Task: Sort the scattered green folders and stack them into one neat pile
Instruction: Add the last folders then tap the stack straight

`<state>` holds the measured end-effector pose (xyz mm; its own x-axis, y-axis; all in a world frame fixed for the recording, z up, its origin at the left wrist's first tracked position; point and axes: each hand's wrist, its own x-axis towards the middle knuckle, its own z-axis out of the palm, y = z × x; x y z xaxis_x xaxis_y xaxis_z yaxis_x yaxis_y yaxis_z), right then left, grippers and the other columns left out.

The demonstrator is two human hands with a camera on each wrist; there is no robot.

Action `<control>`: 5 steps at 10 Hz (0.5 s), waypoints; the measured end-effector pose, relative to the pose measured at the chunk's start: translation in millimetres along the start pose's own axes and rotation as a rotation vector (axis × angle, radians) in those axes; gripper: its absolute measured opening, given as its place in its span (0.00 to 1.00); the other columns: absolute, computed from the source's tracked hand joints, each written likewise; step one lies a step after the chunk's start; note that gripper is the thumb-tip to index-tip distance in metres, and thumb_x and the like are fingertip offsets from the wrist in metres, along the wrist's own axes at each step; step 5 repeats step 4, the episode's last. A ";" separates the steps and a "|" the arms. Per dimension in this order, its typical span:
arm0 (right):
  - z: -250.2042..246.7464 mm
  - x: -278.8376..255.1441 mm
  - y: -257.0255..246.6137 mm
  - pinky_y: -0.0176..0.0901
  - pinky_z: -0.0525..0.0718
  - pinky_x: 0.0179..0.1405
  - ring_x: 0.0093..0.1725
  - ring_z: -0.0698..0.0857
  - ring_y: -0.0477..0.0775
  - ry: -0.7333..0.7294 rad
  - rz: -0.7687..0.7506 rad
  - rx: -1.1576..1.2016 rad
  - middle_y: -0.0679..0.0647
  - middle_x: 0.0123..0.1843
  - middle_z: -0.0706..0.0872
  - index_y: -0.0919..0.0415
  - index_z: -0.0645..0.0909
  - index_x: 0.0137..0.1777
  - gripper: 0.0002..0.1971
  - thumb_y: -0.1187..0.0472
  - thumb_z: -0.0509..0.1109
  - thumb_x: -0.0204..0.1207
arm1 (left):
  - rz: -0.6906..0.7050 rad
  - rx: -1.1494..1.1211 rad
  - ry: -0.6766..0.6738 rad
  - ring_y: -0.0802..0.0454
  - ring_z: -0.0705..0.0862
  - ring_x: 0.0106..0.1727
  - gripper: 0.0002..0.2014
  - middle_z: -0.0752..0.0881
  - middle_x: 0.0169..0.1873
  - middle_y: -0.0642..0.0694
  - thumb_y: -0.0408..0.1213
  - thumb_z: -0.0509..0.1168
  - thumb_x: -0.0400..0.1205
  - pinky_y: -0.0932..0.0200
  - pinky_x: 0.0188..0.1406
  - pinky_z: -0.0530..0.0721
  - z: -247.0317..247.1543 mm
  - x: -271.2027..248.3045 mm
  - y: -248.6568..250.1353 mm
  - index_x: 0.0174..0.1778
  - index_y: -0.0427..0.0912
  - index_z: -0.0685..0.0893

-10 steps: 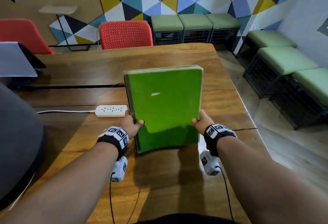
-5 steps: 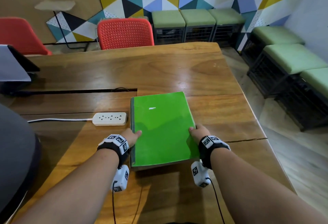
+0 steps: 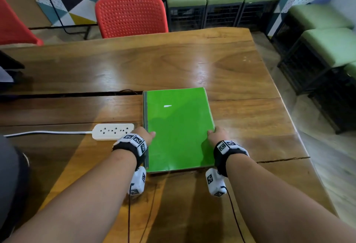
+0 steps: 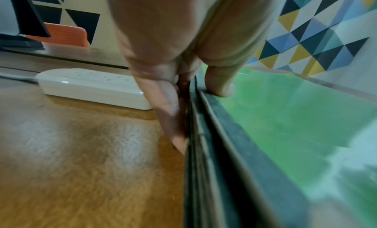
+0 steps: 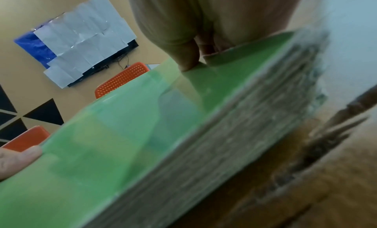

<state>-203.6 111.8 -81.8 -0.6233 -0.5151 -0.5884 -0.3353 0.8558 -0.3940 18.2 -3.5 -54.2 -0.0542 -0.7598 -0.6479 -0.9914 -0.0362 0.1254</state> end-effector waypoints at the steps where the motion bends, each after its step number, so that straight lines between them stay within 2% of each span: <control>1: 1.3 3.8 -3.5 0.53 0.83 0.59 0.60 0.82 0.63 0.024 0.007 -0.033 0.65 0.62 0.82 0.68 0.74 0.68 0.19 0.56 0.60 0.83 | -0.005 0.011 0.006 0.38 0.84 0.63 0.31 0.83 0.66 0.33 0.54 0.60 0.84 0.48 0.63 0.82 -1.7 4.8 4.0 0.71 0.29 0.75; 2: 0.8 -5.5 -7.5 0.53 0.80 0.61 0.64 0.79 0.63 0.043 0.027 -0.121 0.65 0.66 0.78 0.68 0.72 0.69 0.19 0.56 0.57 0.84 | -0.002 0.032 0.003 0.38 0.85 0.61 0.31 0.84 0.64 0.33 0.55 0.59 0.84 0.47 0.62 0.83 -2.1 -0.2 3.7 0.70 0.29 0.76; 3: 0.1 -17.5 -12.0 0.58 0.72 0.70 0.73 0.71 0.65 0.052 0.051 -0.203 0.65 0.74 0.70 0.66 0.66 0.74 0.21 0.60 0.57 0.83 | 0.062 0.073 0.020 0.38 0.86 0.57 0.34 0.86 0.59 0.33 0.59 0.56 0.84 0.49 0.56 0.83 -8.5 -0.8 -3.3 0.66 0.28 0.78; 4: -14.1 -30.4 -18.9 0.59 0.69 0.72 0.74 0.68 0.66 0.120 0.008 -0.204 0.63 0.76 0.66 0.65 0.61 0.77 0.25 0.65 0.60 0.80 | 0.087 0.086 0.023 0.38 0.85 0.62 0.38 0.84 0.63 0.32 0.63 0.50 0.84 0.50 0.59 0.81 -23.1 -15.0 -5.1 0.71 0.28 0.75; 5: -14.1 -30.4 -18.9 0.59 0.69 0.72 0.74 0.68 0.66 0.120 0.008 -0.204 0.63 0.76 0.66 0.65 0.61 0.77 0.25 0.65 0.60 0.80 | 0.087 0.086 0.023 0.38 0.85 0.62 0.38 0.84 0.63 0.32 0.63 0.50 0.84 0.50 0.59 0.81 -23.1 -15.0 -5.1 0.71 0.28 0.75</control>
